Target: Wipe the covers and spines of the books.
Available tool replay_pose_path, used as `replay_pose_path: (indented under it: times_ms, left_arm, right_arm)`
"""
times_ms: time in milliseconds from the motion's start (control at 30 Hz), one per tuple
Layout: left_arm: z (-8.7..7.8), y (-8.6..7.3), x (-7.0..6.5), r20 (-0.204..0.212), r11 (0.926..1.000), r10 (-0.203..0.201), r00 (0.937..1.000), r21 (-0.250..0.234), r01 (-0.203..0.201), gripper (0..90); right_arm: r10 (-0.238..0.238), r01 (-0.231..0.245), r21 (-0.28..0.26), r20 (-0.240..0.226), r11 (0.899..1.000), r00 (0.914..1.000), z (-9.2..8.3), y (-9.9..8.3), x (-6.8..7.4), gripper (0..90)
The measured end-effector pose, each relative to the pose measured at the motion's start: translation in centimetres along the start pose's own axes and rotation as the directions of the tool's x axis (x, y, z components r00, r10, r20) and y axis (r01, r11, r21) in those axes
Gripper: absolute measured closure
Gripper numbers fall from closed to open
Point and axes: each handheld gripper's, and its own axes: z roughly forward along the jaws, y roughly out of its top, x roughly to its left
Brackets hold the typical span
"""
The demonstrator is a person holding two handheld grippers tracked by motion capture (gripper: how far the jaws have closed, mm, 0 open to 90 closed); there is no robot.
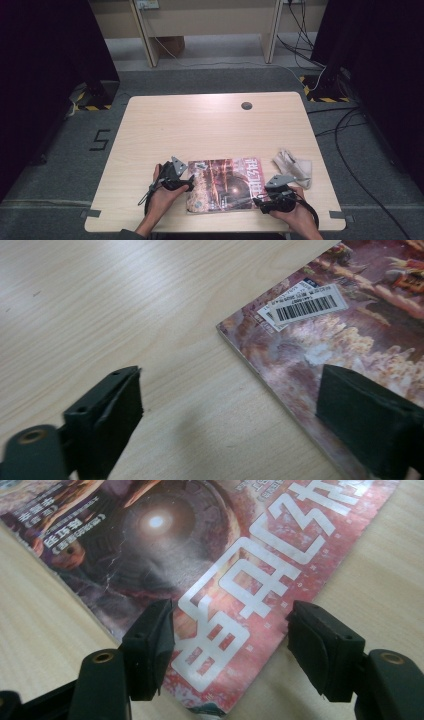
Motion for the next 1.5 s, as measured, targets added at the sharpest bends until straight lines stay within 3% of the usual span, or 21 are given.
replay_pose_path:
  times_ms: [200,333,500,667,833,967,1267,1500]
  left_arm:
    - [-0.6,-0.2,0.0,0.057,0.9996,-0.028,0.998,-0.001,0.028,15.2]
    - [-1.9,-0.7,-0.6,0.101,0.9998,-0.017,0.9948,-0.002,0.017,15.2]
    - [-3.8,-1.8,-2.4,0.177,0.9998,0.018,0.984,-0.003,-0.018,15.1]
    - [-5.4,-3.0,-4.1,0.22,0.9984,0.056,0.974,-0.01,-0.055,15.0]
    - [-5.3,-3.4,-4.4,0.221,0.9976,0.066,0.973,0.005,-0.069,15.0]
    - [-5.0,-3.4,-4.2,0.223,0.9983,0.052,0.9734,0.014,-0.057,13.7]
    - [-4.4,-3.1,-2.9,0.174,0.998,0.049,0.9836,0.032,-0.055,8.4]
    - [-3.0,-2.1,-1.3,0.121,0.9981,0.035,0.992,0.045,-0.041,7.7]
  right_arm:
    - [0.018,-0.018,-0.016,-0.013,1.0,0.9998,0.0,-0.2,-0.3,37.0]
    - [0.03,-0.03,-0.024,-0.016,0.999,0.9994,0.1,-0.2,-0.4,36.7]
    - [0.044,-0.044,-0.034,-0.01,0.998,0.999,0.1,-0.2,-0.8,35.9]
    - [0.051,-0.051,-0.043,-0.009,0.998,0.9987,0.1,-0.2,-1.0,35.8]
    - [0.047,-0.048,-0.036,-0.016,0.998,0.9987,0.4,-0.1,-0.7,34.9]
    - [0.038,-0.039,-0.036,-0.011,0.999,0.9992,0.4,-0.1,-0.6,34.3]
    - [0.018,-0.019,-0.018,-0.026,1.0,0.9995,-0.2,-0.8,0.9,33.6]
    - [-0.013,0.012,-0.011,-0.077,1.0,0.997,-0.8,-1.6,2.3,37.1]
